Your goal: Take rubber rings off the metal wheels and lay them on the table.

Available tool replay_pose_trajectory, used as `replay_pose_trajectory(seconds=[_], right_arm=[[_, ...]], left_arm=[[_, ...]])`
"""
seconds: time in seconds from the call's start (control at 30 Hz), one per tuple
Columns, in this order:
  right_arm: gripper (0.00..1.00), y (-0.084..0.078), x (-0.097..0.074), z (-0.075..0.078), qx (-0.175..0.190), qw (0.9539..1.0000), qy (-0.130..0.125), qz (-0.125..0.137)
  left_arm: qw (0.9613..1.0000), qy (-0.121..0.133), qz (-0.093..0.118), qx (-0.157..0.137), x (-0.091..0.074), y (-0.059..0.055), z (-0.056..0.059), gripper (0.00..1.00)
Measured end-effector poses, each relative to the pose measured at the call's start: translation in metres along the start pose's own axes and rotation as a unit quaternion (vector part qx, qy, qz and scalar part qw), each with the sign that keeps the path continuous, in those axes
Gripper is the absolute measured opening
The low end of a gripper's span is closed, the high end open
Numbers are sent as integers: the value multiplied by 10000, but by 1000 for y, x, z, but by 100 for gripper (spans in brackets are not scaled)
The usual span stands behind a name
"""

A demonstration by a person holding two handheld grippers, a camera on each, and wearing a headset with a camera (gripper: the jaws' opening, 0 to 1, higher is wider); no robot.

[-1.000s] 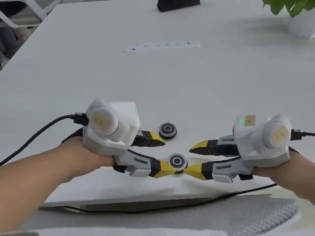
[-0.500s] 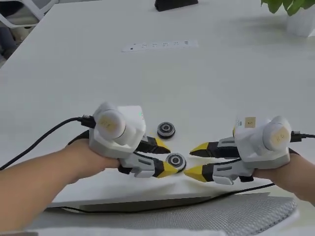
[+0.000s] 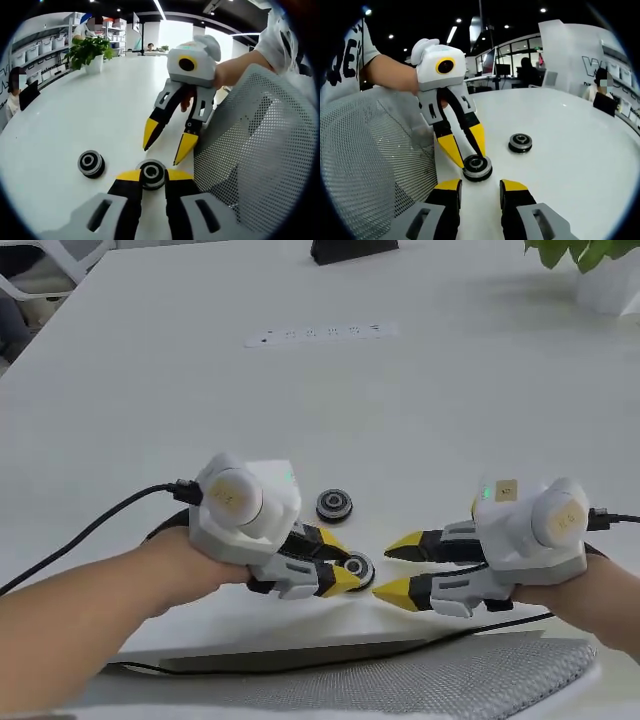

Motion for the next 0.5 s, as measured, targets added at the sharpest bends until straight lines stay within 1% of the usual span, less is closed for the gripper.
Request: replay_pose_trajectory(seconds=[0.03, 0.1, 0.2, 0.27, 0.33, 0.4, 0.5], right_arm=[[28, 0, 0, 0, 2, 10000, 0, 0], [28, -1, 0, 0, 11, 10000, -8, -7], [28, -1, 0, -1, 23, 10000, -7, 2], [28, -1, 0, -1, 14, 10000, -2, -2], [28, 0, 1, -2, 1, 10000, 1, 0], [27, 0, 1, -2, 5, 10000, 11, 15], [27, 1, 2, -3, 12, 10000, 13, 15]], left_arm=[[10000, 8, -2, 8, 0, 0, 0, 11], [9999, 48, -14, 130, 1, 0, 1, 11], [9997, 101, -25, 226, 1, 1, 1, 10], [9998, 109, -27, 187, 1, 1, 1, 9], [9997, 182, -20, 187, 2, 0, 0, 8], [9996, 176, -3, 241, 2, 0, 1, 8], [9996, 189, 8, 230, 1, 0, 1, 8]])
Point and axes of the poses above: the centre of the closed fingertips' face, and the gripper's own axes: x roughly forward along the fingers, z roughly to its right, y roughly out of its top, the point moved 8 cm from there along -x, roughly backward along the fingers, and after that the axes turned 4 degrees about x, right-handed, at the moved point
